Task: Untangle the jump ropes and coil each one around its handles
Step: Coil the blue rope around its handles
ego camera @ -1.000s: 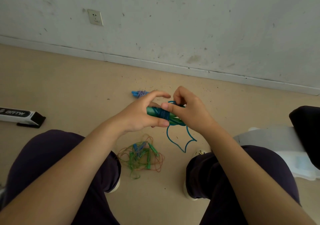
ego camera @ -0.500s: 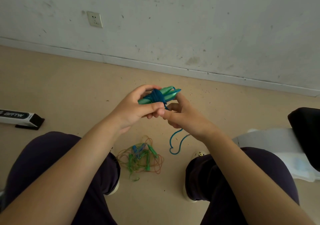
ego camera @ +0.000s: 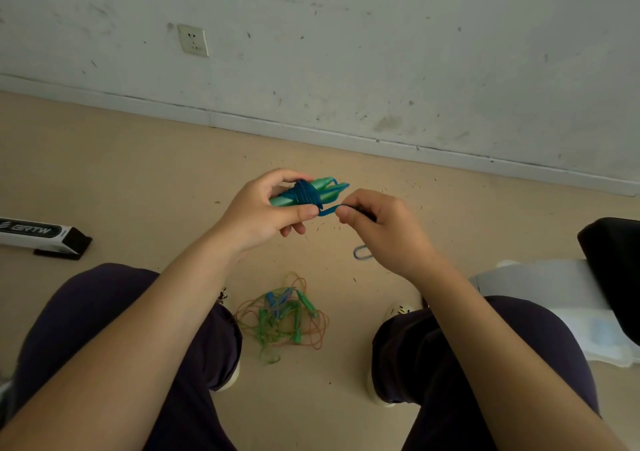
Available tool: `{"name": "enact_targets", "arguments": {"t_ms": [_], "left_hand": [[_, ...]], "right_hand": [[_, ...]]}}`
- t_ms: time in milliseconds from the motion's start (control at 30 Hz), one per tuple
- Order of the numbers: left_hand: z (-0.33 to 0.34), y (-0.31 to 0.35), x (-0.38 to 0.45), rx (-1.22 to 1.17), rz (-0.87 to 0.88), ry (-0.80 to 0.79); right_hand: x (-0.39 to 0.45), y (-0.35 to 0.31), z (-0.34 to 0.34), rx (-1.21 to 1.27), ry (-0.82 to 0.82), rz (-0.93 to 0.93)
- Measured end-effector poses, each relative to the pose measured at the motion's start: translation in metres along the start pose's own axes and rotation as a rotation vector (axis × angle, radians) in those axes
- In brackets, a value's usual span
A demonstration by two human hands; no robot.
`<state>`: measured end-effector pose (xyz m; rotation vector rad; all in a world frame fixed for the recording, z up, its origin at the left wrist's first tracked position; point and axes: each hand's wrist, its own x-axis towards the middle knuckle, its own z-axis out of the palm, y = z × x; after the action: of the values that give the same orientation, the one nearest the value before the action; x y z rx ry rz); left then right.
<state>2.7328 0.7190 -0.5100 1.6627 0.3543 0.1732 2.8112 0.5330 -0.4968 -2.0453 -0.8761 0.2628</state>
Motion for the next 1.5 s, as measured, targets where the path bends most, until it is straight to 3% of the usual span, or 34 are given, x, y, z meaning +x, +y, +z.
{"name": "enact_targets", "arguments": {"t_ms": [167, 300, 433, 567, 667, 867, 1167, 1267, 1500], "left_hand": [[0.006, -0.004, -0.001, 0.059, -0.037, -0.079], [0.004, -0.003, 0.0, 0.033, -0.039, -0.007], [0.005, -0.001, 0.001, -0.256, -0.078, 0.074], [0.002, 0.002, 0.0, -0.437, -0.087, 0.036], [0.003, 0.002, -0.001, -0.403, -0.074, 0.02], [0.006, -0.006, 0.003, -0.083, -0.011, 0.182], [0.01, -0.006, -0.001, -0.146, -0.069, 0.207], [0.008, -0.006, -0.001, -0.075, -0.059, 0.127], [0.011, -0.004, -0.002, 0.073, -0.112, -0.255]], "right_hand": [[-0.001, 0.0, 0.0, -0.035, 0.021, -0.017], [-0.001, 0.0, -0.003, -0.054, -0.02, 0.01], [0.001, -0.003, -0.004, -0.052, -0.07, 0.094], [0.005, 0.004, -0.006, 0.026, 0.033, 0.169], [0.007, 0.008, -0.004, 0.078, 0.064, 0.183], [0.0, -0.006, 0.006, 0.05, -0.042, 0.014], [-0.002, -0.009, 0.008, -0.155, -0.163, -0.032], [0.0, -0.006, 0.0, -0.05, -0.115, -0.005], [0.002, 0.003, -0.011, 0.002, -0.03, -0.018]]}}
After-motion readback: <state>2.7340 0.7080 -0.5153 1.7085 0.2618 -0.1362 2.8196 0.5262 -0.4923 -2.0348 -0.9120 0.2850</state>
